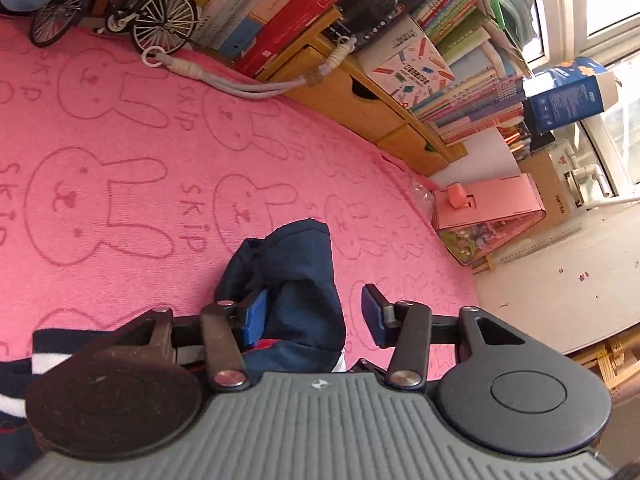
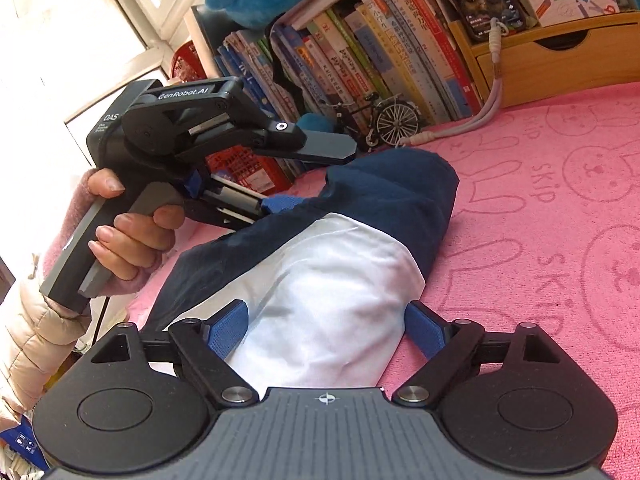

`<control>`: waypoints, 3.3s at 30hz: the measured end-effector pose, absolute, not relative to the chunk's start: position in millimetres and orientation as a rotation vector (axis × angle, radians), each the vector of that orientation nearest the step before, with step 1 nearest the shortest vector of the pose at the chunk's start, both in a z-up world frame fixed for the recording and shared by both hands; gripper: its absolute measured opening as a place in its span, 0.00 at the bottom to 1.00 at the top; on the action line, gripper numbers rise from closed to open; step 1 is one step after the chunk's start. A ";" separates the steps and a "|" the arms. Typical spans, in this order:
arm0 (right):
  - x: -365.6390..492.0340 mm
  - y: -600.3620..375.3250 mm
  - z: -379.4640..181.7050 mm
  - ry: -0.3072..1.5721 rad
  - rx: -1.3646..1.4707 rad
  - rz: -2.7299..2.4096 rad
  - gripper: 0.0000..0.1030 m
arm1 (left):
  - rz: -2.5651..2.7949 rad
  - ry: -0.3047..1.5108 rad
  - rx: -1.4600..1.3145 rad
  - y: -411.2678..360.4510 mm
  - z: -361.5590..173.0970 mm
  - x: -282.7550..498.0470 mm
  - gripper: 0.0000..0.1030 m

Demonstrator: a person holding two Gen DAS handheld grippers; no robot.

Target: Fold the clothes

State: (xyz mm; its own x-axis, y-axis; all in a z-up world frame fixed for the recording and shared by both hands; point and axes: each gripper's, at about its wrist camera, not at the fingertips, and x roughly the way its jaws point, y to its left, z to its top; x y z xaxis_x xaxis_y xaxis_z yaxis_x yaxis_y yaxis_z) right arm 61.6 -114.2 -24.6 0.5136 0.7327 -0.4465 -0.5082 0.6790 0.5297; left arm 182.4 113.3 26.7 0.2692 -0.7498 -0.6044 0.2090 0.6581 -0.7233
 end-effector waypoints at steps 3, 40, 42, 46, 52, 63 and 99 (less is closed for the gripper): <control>61.5 -113.1 -24.8 0.702 0.347 0.764 0.85 | -0.711 1.138 -0.586 106.9 16.7 188.0 0.29; 68.1 -129.8 -27.3 0.685 0.471 0.589 0.79 | -0.203 0.620 0.181 143.2 29.8 28.8 0.54; 61.1 -141.2 -26.8 0.705 0.525 0.589 0.80 | -0.203 0.654 0.151 151.4 30.6 37.1 0.55; 45.8 -168.7 -27.8 0.729 0.624 0.591 0.81 | -0.188 0.620 0.229 148.6 43.7 22.5 0.52; 28.5 -190.9 -28.5 0.720 0.712 0.638 0.85 | -0.170 0.645 0.250 156.8 41.5 6.0 0.59; 16.5 -176.6 -22.2 0.761 0.637 0.666 0.87 | -0.211 0.673 -0.252 231.9 53.9 -26.8 0.60; 149.0 -152.8 28.5 0.711 0.536 0.609 0.36 | -0.385 0.840 -0.644 199.1 17.2 5.5 0.20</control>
State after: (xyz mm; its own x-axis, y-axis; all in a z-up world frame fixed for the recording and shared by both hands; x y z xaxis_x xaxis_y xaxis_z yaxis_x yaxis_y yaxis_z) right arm 149.0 -152.8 28.5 0.6024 0.6706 -0.4328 -0.3253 0.7015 0.6341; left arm 5.5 199.1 17.2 0.6160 -0.5519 -0.5620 0.0659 0.7471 -0.6614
